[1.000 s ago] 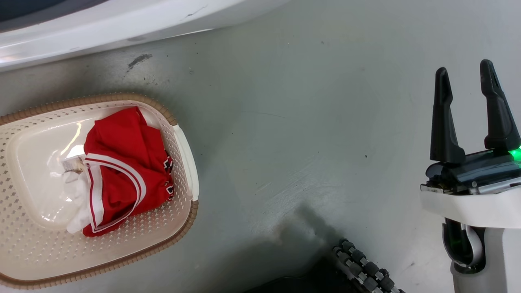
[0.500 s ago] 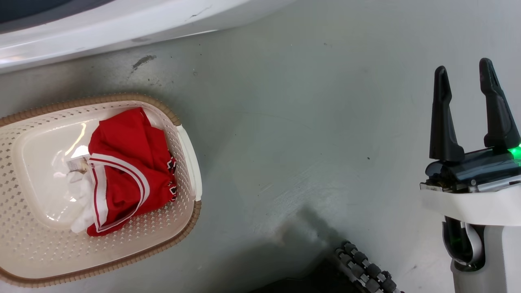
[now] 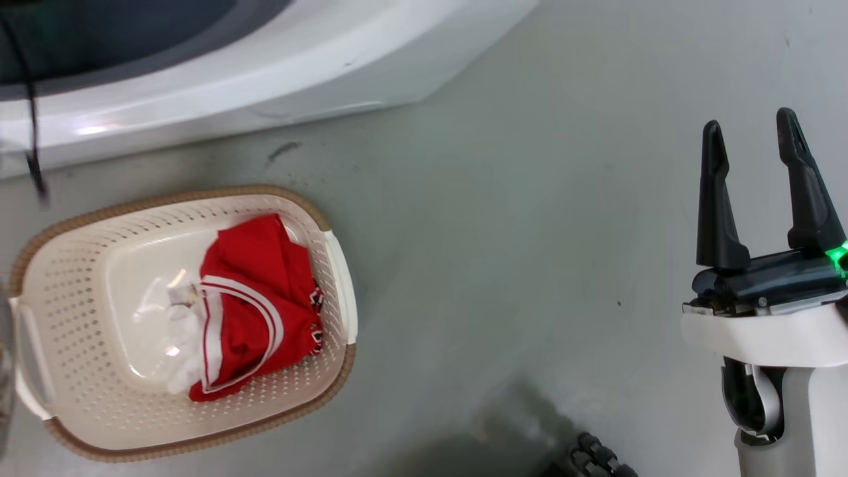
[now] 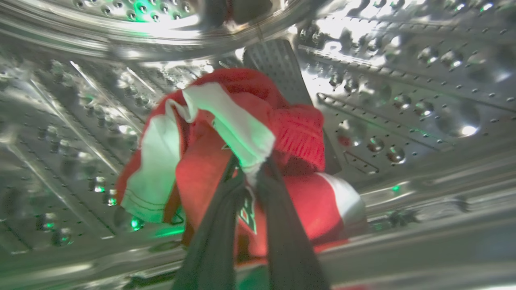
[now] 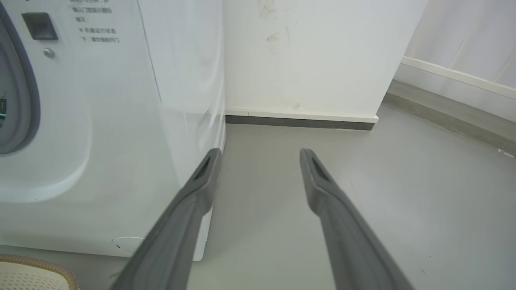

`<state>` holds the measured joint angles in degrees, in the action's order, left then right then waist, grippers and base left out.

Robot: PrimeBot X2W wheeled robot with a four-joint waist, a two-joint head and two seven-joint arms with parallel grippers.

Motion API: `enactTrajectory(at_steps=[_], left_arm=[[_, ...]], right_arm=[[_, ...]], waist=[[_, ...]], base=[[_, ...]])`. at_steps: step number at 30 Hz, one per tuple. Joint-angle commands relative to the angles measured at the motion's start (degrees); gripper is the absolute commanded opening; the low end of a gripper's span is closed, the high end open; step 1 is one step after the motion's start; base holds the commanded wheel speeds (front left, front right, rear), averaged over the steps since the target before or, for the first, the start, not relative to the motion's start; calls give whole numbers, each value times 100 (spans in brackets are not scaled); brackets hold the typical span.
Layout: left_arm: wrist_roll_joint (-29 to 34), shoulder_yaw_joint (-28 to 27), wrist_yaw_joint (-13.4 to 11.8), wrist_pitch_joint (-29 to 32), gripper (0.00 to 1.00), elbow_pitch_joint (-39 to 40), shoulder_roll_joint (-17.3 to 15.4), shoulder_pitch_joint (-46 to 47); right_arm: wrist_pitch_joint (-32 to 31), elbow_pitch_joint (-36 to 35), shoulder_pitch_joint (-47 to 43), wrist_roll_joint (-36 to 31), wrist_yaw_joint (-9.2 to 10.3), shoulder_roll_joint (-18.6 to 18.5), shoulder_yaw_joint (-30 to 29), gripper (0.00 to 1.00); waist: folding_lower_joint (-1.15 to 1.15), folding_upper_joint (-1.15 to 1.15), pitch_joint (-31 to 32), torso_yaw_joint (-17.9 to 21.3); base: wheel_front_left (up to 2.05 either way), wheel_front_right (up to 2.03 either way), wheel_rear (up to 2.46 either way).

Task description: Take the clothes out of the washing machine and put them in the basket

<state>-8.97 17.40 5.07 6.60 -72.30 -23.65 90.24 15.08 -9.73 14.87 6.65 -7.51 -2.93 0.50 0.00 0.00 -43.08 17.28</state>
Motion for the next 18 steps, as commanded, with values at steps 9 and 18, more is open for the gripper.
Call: enactTrajectory(at_steps=[9, 18], left_arm=[[-165, 96, 119, -1333, 0, -20, 430, -1025], [-415, 30, 155, -2074, 0, 42, 659, -2048]], right_arm=[[14, 144, -279, -300, 4, 9, 3, 100], [14, 234, -584, -482, 4, 9, 20, 100]], waist=[[0, 0, 1054, -504], [0, 0, 1793, -667]], base=[[0, 0, 0], [0, 0, 0]])
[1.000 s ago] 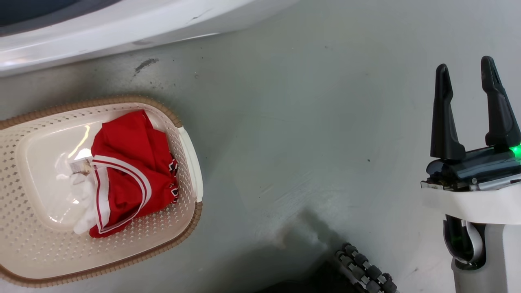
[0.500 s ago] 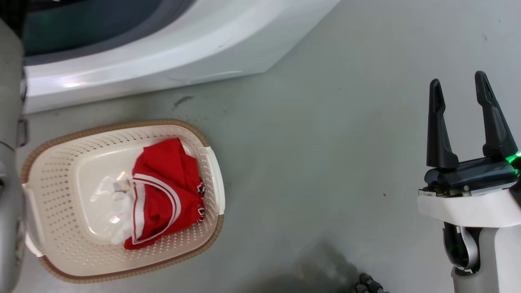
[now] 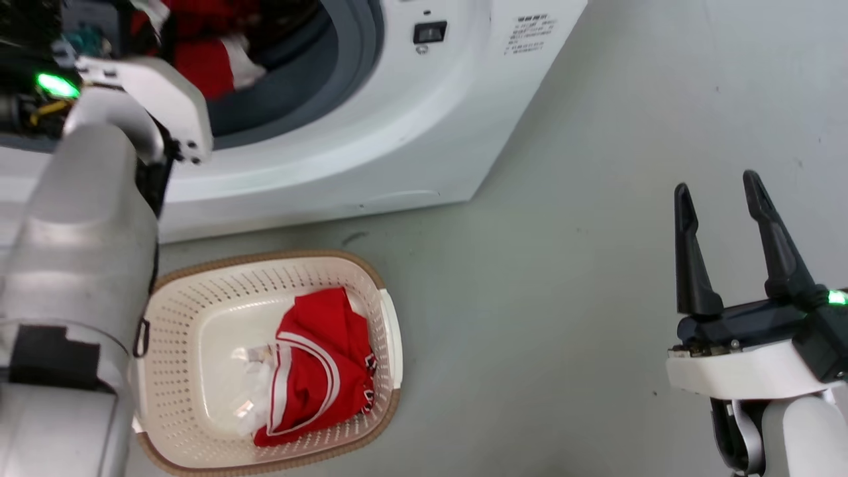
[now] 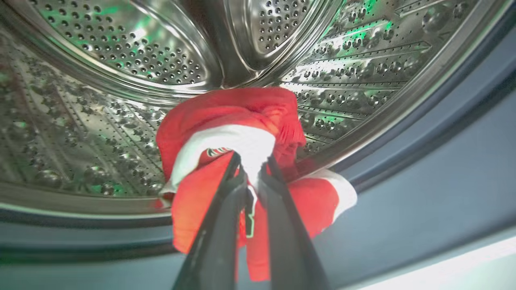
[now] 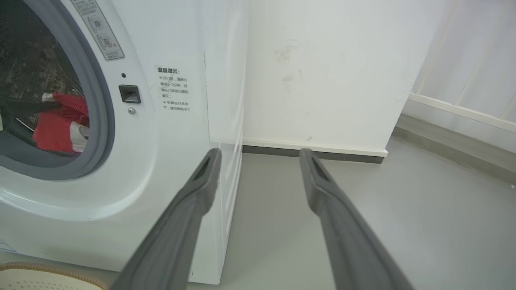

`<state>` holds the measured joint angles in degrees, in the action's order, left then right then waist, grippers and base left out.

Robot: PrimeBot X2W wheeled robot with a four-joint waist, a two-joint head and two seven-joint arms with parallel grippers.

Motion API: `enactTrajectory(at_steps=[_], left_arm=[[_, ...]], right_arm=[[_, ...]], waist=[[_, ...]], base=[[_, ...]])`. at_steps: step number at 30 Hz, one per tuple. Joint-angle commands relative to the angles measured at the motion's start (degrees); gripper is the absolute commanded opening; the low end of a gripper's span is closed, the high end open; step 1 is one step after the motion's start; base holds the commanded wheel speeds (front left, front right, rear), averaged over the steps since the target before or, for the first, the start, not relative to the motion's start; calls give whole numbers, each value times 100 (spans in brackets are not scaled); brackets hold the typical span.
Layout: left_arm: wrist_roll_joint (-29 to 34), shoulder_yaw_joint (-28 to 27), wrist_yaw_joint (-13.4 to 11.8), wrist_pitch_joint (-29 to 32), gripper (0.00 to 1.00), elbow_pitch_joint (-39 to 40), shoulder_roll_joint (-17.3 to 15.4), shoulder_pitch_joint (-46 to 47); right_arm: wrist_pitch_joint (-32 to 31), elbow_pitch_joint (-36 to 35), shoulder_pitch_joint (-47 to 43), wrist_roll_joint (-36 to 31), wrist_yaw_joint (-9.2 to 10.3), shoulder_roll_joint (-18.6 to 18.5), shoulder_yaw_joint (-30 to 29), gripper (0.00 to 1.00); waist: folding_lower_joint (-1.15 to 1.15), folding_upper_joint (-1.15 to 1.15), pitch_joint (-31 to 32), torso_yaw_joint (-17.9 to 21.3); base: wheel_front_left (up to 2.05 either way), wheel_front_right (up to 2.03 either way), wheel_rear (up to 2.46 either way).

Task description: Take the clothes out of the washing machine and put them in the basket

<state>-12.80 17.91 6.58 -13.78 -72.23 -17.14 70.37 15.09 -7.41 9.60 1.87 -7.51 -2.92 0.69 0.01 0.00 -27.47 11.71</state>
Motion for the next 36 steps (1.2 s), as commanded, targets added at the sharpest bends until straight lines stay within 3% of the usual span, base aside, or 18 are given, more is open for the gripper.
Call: enactTrajectory(at_steps=[1, 5, 19, 36], left_arm=[[-63, -52, -11, -79, 0, 105, 48, -181], [-74, -36, -70, -144, 0, 495, 184, -668], [-121, -291, -313, -149, 0, 3167, 290, -2759], [-103, -405, -772, 201, 0, 6203, -102, -4587]], right_arm=[[12, 5, -98, -31, 4, 8, -5, 100], [12, 31, -264, -99, 4, 7, 12, 100], [12, 175, -779, -205, 4, 8, 37, 100], [12, 270, -1262, -185, 4, 7, 52, 100]], waist=[[-1, 0, 315, -140], [-1, 0, 577, -263], [-1, 0, 1527, -713], [-1, 0, 2222, -985]], base=[[0, 0, 0], [0, 0, 0], [0, 0, 0], [0, 0, 0]])
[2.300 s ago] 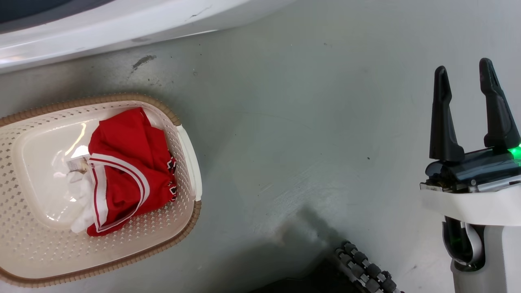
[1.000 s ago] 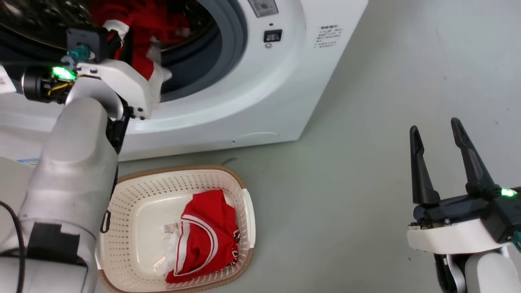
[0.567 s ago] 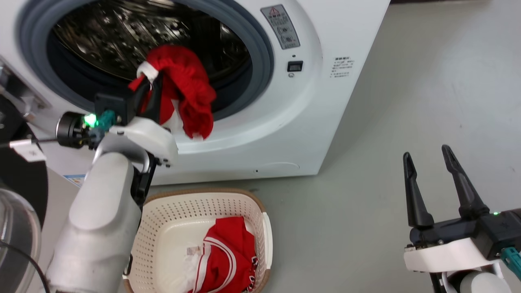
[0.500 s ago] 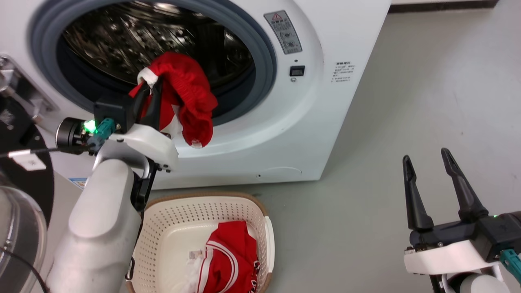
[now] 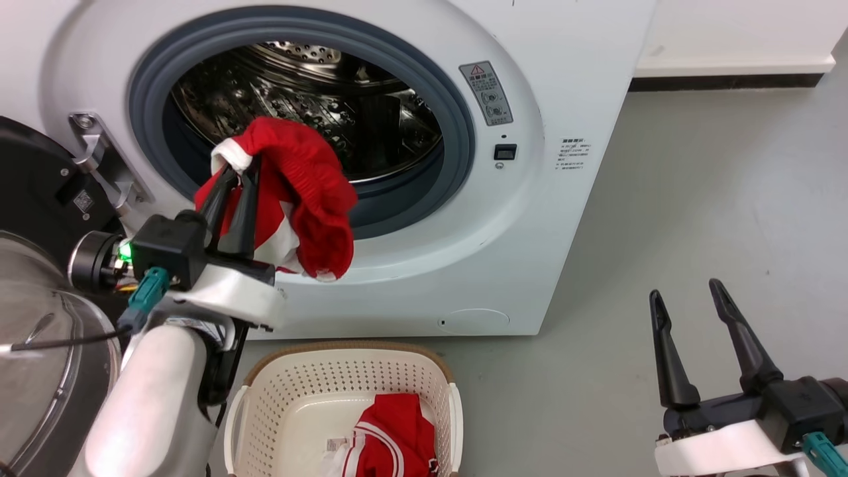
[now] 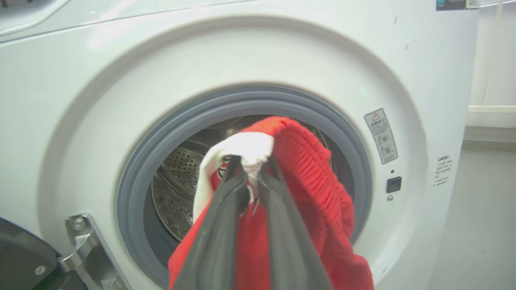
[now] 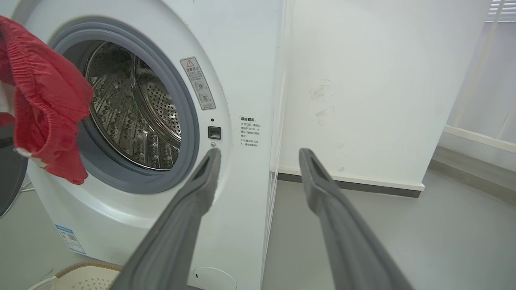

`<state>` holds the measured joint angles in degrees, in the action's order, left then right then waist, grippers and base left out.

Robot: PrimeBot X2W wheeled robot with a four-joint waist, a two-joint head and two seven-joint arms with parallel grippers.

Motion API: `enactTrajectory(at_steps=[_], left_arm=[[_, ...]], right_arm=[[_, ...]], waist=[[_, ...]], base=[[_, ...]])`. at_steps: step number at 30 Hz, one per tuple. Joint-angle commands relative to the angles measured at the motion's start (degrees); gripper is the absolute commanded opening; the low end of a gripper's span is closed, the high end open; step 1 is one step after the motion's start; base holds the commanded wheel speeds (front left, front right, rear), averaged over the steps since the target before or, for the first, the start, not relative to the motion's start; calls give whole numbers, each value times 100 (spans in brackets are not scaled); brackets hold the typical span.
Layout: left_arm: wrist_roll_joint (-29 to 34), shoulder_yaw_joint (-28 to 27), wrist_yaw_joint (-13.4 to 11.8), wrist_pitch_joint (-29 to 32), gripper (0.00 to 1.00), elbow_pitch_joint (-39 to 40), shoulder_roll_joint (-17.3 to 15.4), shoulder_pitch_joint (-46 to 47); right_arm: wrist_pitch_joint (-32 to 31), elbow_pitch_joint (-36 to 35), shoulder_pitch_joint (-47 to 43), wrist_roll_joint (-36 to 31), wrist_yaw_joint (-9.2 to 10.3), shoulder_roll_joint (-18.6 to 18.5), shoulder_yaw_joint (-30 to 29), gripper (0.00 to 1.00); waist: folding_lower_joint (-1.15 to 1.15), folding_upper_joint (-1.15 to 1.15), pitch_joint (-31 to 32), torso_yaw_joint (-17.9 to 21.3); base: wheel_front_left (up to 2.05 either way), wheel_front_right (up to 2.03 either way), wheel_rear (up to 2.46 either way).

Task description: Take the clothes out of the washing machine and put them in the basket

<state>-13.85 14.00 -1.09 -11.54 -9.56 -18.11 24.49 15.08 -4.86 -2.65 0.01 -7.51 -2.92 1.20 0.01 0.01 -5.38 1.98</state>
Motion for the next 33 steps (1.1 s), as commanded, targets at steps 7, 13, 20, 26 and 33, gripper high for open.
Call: enactTrajectory(at_steps=[7, 13, 20, 26, 33], left_arm=[[36, -22, -200, 348, 0, 1114, -199, -620], [-42, 87, -220, 619, 0, 1639, -264, -1091], [-142, 263, -153, 736, 0, 1456, -298, -1617], [-297, 514, 39, 640, 0, 701, -162, -1807], [-473, 651, 310, 303, 0, -897, 75, -1421]], right_arm=[[13, 47, -199, 12, 4, 8, 13, 100], [13, 56, -271, 9, 4, 8, 28, 100], [13, 7, -122, 14, 4, 8, 36, 100], [13, -31, 74, -33, 4, 8, -8, 100], [13, -145, 500, -75, 4, 8, -34, 100]], waist=[[-1, -1, 183, -82], [-1, -1, 251, -123], [-1, -1, 58, -109], [-1, -1, -357, -60], [-1, -1, -1125, 116]], base=[[0, 0, 0], [0, 0, 0], [0, 0, 0], [0, 0, 0], [0, 0, 0]])
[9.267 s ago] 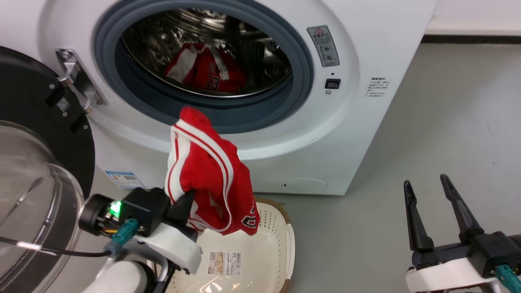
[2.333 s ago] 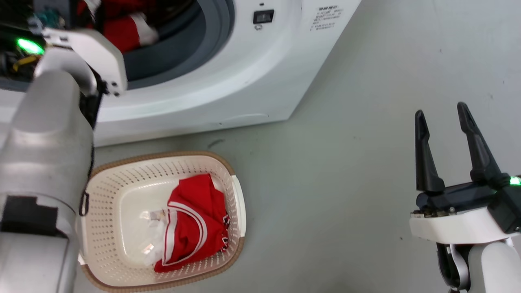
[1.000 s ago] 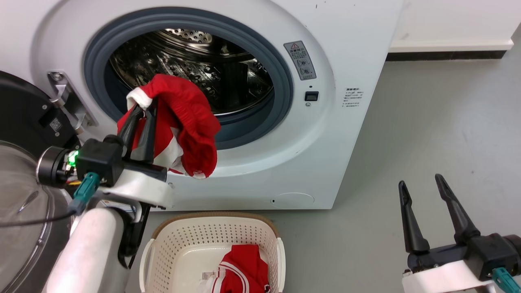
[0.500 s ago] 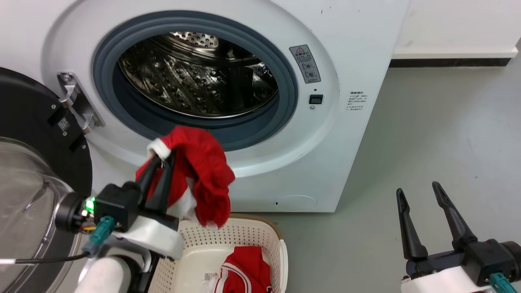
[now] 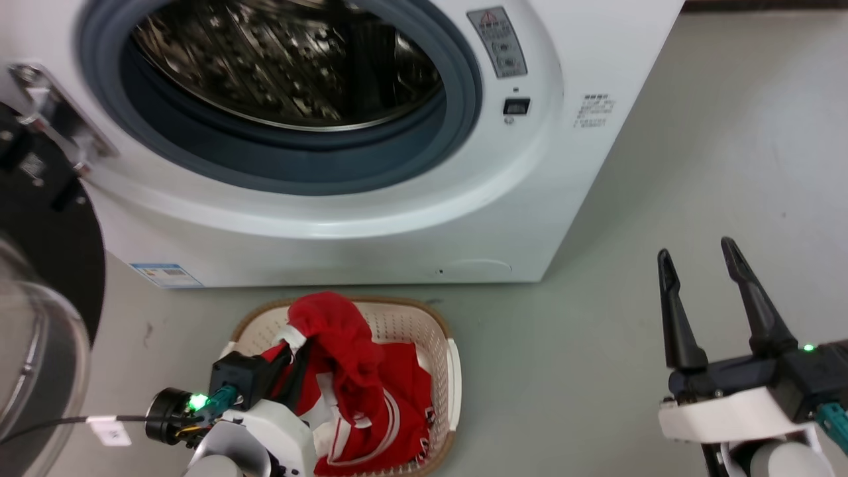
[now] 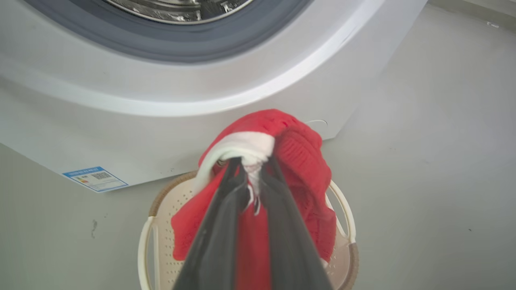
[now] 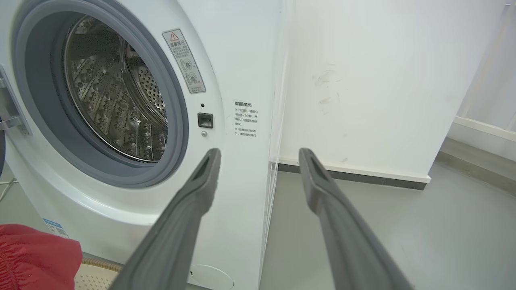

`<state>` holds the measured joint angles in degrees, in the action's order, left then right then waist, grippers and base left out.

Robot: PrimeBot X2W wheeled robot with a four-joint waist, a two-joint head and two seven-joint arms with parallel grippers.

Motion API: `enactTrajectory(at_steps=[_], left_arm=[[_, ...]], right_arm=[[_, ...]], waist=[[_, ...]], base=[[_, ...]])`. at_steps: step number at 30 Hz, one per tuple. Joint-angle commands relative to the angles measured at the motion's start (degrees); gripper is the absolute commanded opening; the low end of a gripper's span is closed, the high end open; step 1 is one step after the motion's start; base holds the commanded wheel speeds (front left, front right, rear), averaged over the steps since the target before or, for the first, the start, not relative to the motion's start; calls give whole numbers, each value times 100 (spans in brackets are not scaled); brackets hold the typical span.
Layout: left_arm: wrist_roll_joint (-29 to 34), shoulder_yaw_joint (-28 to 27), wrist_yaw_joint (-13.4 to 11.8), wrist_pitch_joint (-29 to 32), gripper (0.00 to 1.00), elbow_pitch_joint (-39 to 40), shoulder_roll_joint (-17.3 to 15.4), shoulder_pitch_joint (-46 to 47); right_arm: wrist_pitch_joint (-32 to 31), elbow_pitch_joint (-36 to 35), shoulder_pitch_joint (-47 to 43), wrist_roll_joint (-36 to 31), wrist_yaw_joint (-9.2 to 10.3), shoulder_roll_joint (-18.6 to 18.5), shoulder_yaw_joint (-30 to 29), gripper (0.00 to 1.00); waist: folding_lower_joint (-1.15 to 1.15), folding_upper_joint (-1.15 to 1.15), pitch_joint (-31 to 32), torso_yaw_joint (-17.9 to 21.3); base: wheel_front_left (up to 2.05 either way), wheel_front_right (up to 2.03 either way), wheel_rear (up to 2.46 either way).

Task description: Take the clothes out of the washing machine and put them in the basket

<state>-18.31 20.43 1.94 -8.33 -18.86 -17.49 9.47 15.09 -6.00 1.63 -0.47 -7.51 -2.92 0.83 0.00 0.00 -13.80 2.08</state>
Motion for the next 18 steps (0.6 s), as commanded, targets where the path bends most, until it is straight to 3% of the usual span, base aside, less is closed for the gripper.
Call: enactTrajectory(at_steps=[1, 9, 18], left_arm=[[-9, 35, 43, -49, 0, -252, 29, 157], [34, 216, 273, -341, 0, -2245, 292, 1167], [113, 427, 409, -268, 0, -4171, 434, 2364]], right_arm=[[12, -38, 139, -30, 4, 8, 2, 100], [12, -152, 680, 34, 4, 8, -15, 100], [12, -277, 1152, 158, 4, 8, -63, 100]], waist=[[0, 0, -392, 136], [0, 0, -1384, 407], [0, 0, -2330, 587]], base=[[0, 0, 0], [0, 0, 0], [0, 0, 0]])
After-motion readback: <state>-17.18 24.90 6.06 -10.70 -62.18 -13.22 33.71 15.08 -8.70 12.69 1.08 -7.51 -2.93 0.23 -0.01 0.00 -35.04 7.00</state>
